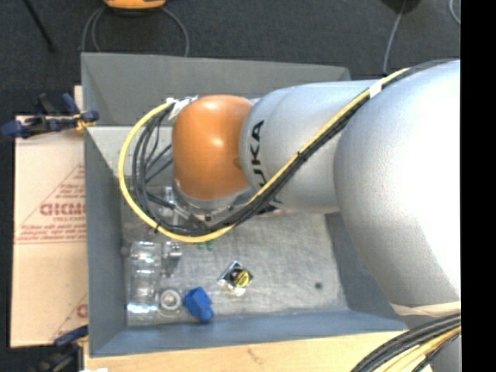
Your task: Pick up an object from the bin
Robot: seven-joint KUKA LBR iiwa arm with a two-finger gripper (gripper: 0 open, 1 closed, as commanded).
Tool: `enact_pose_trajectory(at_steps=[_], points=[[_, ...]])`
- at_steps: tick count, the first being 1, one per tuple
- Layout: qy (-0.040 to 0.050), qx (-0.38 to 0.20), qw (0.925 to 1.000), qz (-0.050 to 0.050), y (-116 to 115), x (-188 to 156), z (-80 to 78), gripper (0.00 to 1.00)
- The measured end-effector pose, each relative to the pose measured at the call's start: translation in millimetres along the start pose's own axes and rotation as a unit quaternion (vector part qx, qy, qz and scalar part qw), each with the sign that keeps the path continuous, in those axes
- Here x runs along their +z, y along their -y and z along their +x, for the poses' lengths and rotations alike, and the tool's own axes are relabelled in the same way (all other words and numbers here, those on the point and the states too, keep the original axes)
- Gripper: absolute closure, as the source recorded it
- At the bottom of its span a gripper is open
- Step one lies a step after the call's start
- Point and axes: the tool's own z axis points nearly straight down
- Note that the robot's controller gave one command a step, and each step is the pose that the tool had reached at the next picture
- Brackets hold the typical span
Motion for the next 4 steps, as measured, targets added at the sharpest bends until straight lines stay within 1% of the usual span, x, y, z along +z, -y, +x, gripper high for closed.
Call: enact_pose_trajectory(at_steps=[1,2,3,4], points=[[0.0133,-0.141,0.9900,-0.002,-22,28,-4.7,0.00],[0.0052,-0.354,0.9352,0.001,-28,32,-1.2,0.00],[0.0047,-0.557,0.8302,0.002,-37,30,-4.2,0.00],[0.0011,-0.432,0.9018,0.004,-35,65,-12.1,0.00]])
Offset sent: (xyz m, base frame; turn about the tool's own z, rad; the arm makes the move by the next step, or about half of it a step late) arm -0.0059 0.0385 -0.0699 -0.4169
